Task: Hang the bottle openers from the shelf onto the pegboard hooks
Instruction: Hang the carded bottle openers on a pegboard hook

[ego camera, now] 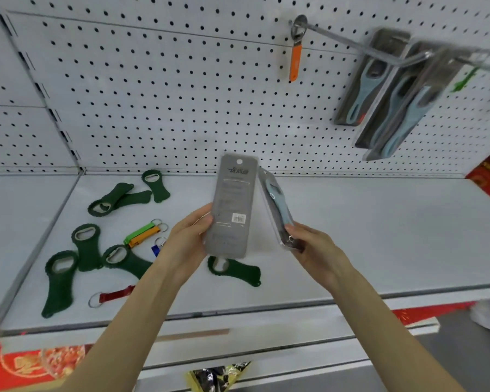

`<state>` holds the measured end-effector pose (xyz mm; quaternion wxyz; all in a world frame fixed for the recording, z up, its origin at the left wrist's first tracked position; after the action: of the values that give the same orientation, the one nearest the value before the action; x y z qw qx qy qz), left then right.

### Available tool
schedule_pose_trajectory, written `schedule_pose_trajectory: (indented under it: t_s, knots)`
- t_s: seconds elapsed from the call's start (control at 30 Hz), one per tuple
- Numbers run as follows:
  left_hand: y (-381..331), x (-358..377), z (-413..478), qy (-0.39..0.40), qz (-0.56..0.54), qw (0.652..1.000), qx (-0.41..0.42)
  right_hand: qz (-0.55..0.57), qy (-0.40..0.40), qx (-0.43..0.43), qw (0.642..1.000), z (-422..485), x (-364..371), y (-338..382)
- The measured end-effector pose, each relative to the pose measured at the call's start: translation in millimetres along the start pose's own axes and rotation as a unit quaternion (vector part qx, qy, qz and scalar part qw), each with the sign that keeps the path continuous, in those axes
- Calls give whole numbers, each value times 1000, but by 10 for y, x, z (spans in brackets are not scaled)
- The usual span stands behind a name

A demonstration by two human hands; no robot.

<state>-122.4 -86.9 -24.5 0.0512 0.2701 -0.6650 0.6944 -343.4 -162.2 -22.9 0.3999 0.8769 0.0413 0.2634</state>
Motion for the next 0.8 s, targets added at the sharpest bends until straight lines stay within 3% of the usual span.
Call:
schedule_pose_trajectory:
  t_s: [0.2,0.43,0.8]
  knots:
    - [-107,126,-259,18,-17,1000,7,28,36,-18,999,-227,140,-137]
    - [-230,524,-672,-14,-4,999,49,54,50,-70,995,-535,125,-195]
    - [-46,1447,-1369,-59,129,982,128,31,107,-97,989,-1320,-274,-123]
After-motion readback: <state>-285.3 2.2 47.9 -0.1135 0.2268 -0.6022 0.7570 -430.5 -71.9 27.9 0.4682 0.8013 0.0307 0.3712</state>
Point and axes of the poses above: each hand's wrist, its own z-axis towards the middle knuckle, its own x-axis out of the palm, y = z × x, the point moved 6 cm from there along z, towards the middle knuckle, and after that the axes turned 14 degrees about x, right-handed, at the moved point
